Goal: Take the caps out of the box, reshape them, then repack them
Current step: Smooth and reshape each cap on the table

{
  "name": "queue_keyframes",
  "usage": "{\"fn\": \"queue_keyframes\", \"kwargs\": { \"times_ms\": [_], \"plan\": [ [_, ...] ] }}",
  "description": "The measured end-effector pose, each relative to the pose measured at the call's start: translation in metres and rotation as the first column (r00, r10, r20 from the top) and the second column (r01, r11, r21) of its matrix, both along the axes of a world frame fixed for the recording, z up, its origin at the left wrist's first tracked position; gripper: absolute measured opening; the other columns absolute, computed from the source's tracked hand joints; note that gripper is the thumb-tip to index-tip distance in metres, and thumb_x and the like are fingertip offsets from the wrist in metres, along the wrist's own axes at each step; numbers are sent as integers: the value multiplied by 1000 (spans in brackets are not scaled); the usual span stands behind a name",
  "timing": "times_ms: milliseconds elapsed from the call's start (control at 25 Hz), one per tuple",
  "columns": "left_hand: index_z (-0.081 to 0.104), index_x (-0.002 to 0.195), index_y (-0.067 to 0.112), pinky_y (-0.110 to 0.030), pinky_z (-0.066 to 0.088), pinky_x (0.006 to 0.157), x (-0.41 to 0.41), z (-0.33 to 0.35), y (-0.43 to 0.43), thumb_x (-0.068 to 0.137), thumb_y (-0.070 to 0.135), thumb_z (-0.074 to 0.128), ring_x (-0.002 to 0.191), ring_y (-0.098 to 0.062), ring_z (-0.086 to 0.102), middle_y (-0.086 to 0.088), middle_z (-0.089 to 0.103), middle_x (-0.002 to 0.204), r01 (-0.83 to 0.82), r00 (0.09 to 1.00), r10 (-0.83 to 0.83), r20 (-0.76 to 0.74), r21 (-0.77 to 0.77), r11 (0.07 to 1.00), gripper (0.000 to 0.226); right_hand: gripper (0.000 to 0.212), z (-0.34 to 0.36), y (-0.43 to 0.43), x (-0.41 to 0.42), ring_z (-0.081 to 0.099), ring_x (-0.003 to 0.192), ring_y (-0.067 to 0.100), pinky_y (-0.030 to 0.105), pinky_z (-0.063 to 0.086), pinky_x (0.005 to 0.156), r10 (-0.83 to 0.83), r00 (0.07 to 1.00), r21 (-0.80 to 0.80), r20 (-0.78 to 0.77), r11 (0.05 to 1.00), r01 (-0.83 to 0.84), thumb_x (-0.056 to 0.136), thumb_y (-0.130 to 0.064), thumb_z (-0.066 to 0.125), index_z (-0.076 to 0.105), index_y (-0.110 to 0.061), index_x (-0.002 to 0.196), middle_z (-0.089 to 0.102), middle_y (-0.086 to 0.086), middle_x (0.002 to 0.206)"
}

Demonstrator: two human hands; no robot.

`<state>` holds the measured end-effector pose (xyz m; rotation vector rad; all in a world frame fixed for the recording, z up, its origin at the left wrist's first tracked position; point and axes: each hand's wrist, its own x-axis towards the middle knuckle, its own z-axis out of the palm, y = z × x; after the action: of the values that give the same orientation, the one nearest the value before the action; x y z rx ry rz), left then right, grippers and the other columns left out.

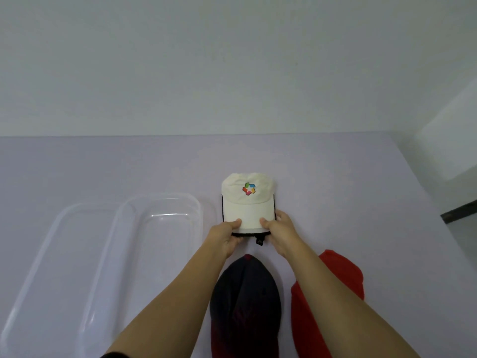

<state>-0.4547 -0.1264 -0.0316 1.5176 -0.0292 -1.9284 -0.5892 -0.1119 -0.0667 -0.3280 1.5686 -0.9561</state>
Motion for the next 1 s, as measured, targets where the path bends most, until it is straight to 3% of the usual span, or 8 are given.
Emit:
{"fn": "queue_keyframes", "kwargs": {
  "times_ms": [240,400,520,600,680,760,880,1000],
  "plan": [
    [47,124,-4,-39,50,81,-5,-6,-4,89,-2,56,114,-36,55,-19,54,124,190,923,-186,337,21,982,37,62,3,2,1,48,124,30,47,45,102,153,948,73,-280,988,-138,85,-11,66,36,-12,140,45,11,139],
    [42,122,2,-38,53,73,-8,-3,-5,86,5,60,111,-37,54,-20,48,130,362,756,-362,545,113,925,40,61,9,9,2,52,118,30,37,48,97,256,866,150,-429,966,-212,83,-19,68,40,-9,136,47,14,134],
    [28,133,3,-37,51,85,-13,6,-6,87,5,55,112,-35,50,-19,34,134,562,437,-440,784,143,814,54,69,17,6,-4,48,121,31,36,46,94,302,818,192,-490,952,-237,79,-16,68,35,-12,139,41,14,137],
    [32,131,2,-31,46,79,-12,18,-15,89,3,51,105,-31,53,-16,36,132,665,318,-265,910,-15,747,46,59,27,-6,-13,50,119,29,34,46,93,214,752,49,-623,971,-236,82,-11,61,39,-14,137,41,11,136],
    [38,132,4,-26,40,78,-6,26,-30,92,6,48,106,-28,54,-12,39,136,753,297,-96,950,-171,635,41,43,40,-20,-22,57,107,24,28,46,88,134,643,-121,-754,934,-337,90,-10,54,47,-15,132,45,7,135],
    [38,138,8,-24,38,88,4,25,-46,94,10,48,118,-26,52,-9,38,143,832,272,-66,960,-200,517,45,41,50,-36,-30,59,105,24,25,44,88,174,546,-163,-819,843,-513,93,-12,51,47,-16,134,44,4,140],
    [32,144,13,-32,35,108,19,13,-63,94,14,51,131,-25,43,-6,31,153,933,184,-161,970,-121,340,53,51,52,-53,-33,43,130,22,34,38,106,395,364,-3,-844,675,-738,95,-17,50,34,-20,143,31,2,152],
    [45,134,14,-32,43,97,22,5,-68,95,15,50,112,-26,56,-8,50,137,952,191,-172,966,-140,273,40,46,45,-56,-24,45,126,22,29,36,103,430,313,53,-847,653,-756,96,-18,49,39,-17,141,40,5,141]
  ]
}}
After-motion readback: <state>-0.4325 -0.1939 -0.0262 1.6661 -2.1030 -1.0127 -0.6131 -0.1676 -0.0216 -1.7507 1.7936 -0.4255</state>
